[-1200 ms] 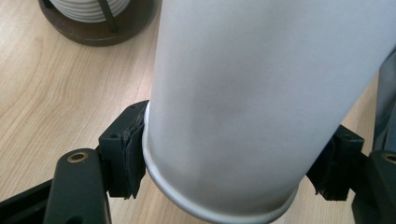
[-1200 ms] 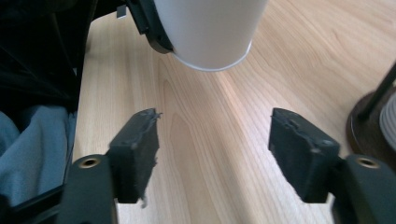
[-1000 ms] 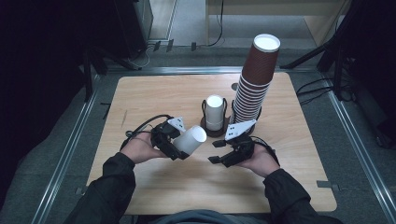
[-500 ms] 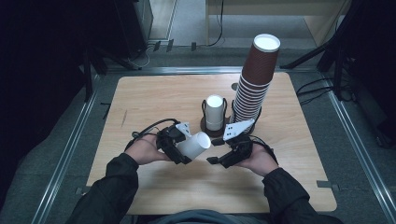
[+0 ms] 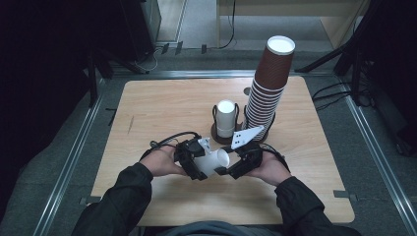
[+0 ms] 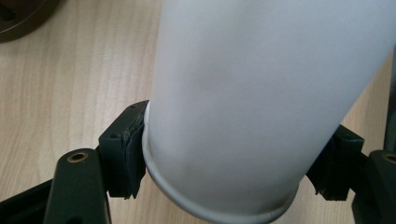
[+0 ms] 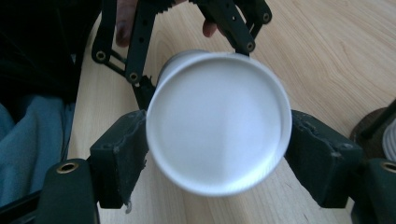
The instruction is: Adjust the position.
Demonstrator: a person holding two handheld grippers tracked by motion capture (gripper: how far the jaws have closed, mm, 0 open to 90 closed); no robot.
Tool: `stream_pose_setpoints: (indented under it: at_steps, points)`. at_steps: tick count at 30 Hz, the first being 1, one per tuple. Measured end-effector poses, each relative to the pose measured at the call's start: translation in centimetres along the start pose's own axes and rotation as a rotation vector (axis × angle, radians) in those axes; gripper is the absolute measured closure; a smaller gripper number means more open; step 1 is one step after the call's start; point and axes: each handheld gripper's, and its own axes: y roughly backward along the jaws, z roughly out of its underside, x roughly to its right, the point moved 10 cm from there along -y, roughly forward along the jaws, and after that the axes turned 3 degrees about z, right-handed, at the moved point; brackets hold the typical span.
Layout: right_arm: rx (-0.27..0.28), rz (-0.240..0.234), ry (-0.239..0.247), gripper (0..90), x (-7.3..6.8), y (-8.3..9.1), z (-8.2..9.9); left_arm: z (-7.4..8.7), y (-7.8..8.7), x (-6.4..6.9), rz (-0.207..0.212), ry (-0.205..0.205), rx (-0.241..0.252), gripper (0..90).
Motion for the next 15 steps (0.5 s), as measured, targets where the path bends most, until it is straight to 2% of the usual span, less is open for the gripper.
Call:
stream_pose_setpoints:
  at_steps: [3, 4, 7, 15]
  points:
    - [-0.009, -0.013, 0.006, 27.1, -0.28, -0.29, -0.06, -0.09, -0.25, 0.28, 0.007, -0.007, -0.005, 26.1]
    - [-0.013, -0.018, 0.020, 31.9, -0.38, -0.32, -0.02, -0.08, -0.30, 0.28, 0.005, -0.007, -0.008, 26.0]
    - [-0.028, -0.016, 0.058, 34.2, -0.67, -0.31, -0.06, 0.00, -0.26, 0.35, 0.006, -0.017, -0.005, 26.0]
    - [-0.006, -0.023, 0.048, 34.0, -0.78, 0.22, -0.48, -0.14, 0.32, 0.39, 0.023, -0.014, 0.036, 19.7]
